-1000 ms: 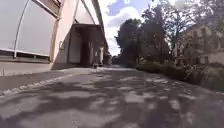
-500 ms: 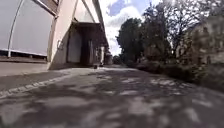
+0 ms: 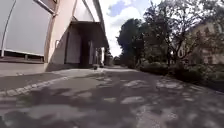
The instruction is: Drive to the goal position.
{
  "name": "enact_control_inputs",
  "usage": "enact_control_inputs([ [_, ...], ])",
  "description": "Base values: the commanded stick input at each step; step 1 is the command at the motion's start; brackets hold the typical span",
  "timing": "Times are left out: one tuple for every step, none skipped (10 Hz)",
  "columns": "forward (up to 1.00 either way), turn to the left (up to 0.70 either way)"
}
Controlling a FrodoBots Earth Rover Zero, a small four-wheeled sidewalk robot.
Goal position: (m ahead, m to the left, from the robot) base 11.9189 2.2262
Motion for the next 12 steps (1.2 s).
enact_control_inputs([
  [0.85, 0.01],
  [0.85, 0.01],
  [0.85, 0.01],
  [0.85, 0.01],
  [0.85, 0.01],
  [0.85, 0.01],
  [0.85, 0.01],
  [0.85, 0.01],
  [0.85, 0.01],
  [0.85, 0.01],
  [0.85, 0.01],
  [0.85, 0.01],
])
